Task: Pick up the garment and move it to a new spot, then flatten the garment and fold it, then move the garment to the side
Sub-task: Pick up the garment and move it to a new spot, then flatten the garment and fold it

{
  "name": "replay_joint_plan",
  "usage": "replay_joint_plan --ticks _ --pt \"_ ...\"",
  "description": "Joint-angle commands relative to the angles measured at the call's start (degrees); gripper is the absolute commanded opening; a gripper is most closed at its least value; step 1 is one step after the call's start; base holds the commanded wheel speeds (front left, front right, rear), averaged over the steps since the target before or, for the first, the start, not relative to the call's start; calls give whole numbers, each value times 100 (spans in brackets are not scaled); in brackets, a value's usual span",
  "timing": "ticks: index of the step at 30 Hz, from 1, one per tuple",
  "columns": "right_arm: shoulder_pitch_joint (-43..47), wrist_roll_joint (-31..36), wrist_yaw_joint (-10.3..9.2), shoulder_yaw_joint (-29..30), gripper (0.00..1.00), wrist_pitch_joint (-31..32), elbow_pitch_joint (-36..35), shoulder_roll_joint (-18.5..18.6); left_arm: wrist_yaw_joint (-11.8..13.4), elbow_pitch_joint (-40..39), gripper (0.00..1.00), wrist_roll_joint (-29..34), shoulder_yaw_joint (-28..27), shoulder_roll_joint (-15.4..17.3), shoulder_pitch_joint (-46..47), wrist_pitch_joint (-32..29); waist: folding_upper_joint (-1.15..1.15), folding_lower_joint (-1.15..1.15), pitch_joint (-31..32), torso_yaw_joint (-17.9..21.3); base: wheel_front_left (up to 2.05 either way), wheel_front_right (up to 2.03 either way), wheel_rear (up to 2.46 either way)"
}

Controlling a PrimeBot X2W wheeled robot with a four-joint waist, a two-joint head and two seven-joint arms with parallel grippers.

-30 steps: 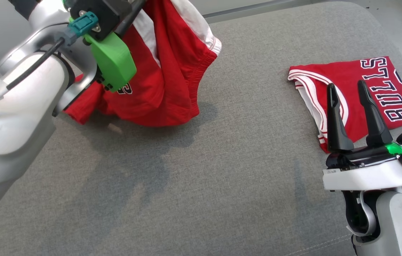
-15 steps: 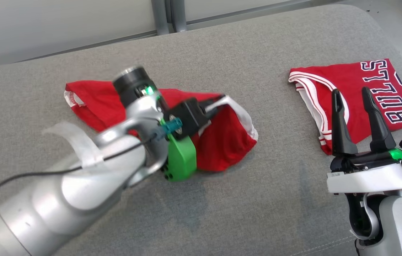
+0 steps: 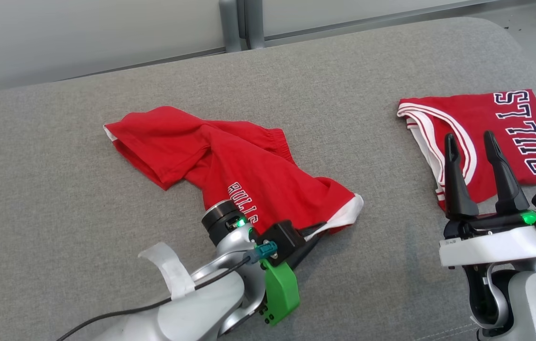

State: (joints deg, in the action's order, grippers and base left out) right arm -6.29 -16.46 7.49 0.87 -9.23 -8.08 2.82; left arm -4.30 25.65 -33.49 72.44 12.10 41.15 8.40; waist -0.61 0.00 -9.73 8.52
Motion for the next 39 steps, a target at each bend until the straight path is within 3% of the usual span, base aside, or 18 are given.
replay_joint_plan --ticks 1,2,9,21,25,39 --pt "54 24 0 18 100 8 25 15 44 81 91 -73 -47 -45 -76 87 61 0 32 -33 0 0 0" --pt "70 31 0 34 100 18 37 15 75 148 100 -100 -80 -88 -114 162 61 0 50 -53 0 0 0" --pt "192 65 0 139 100 65 124 15 345 76 100 -414 -517 -182 -466 551 61 0 199 -199 0 0 0" --pt "287 113 0 323 100 151 52 15 1019 -778 100 -1026 -1607 710 -1588 677 61 0 267 -350 0 0 0" --pt "220 119 0 285 100 172 24 16 938 -503 100 -1156 -1686 749 -1711 674 61 0 221 -287 0 0 0" --pt "123 150 0 288 100 235 -77 15 522 934 100 -1370 -1791 74 -1327 679 61 0 89 45 0 0 0"
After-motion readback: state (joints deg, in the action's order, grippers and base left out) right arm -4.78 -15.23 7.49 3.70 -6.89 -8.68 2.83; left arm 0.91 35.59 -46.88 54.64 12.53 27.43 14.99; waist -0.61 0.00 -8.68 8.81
